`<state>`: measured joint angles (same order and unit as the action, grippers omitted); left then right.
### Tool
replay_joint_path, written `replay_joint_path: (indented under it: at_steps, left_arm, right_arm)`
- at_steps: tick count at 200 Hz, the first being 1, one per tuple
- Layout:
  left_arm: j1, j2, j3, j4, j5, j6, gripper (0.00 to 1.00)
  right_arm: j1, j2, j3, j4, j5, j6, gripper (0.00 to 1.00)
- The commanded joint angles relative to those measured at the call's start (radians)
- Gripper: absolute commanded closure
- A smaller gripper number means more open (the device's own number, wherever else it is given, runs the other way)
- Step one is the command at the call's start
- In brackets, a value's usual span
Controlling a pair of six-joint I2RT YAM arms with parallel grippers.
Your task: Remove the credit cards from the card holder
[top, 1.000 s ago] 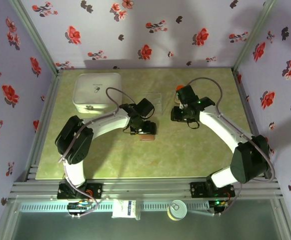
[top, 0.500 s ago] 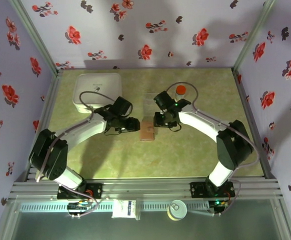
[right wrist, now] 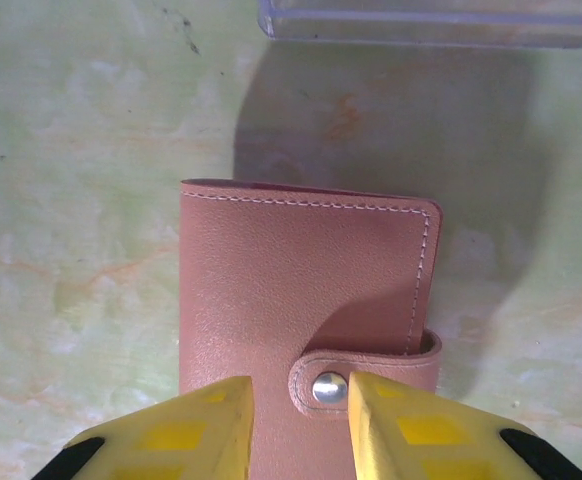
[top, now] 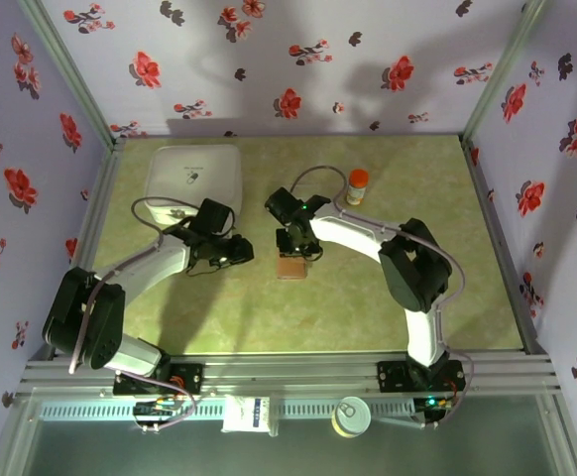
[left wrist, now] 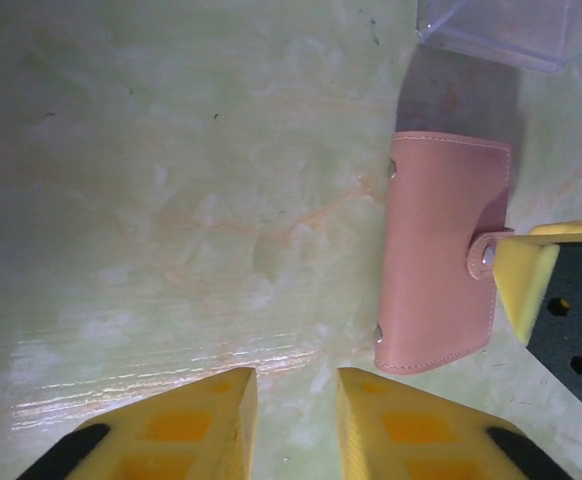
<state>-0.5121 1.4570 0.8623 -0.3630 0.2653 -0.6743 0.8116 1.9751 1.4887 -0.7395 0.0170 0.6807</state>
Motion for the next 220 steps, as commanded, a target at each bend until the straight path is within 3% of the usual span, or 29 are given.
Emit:
replay_joint_path:
  at_steps: [1, 129, 220]
  left_arm:
    - [0.013, -0.025, -0.018, 0.047, 0.030, 0.019, 0.75]
    - [0.026, 0.037, -0.008, 0.092, 0.066, 0.033, 0.77]
    - [0.020, 0.090, 0.013, 0.131, 0.116, 0.016, 0.94]
  right_arm:
    - [0.011, 0.034, 0.052, -0.080, 0.047, 0.036, 0.69]
    - [0.016, 0.128, 0.145, -0.202, 0.048, 0.045, 0.68]
    - [0.017, 0.177, 0.145, -0.204, -0.014, 0.030, 0.68]
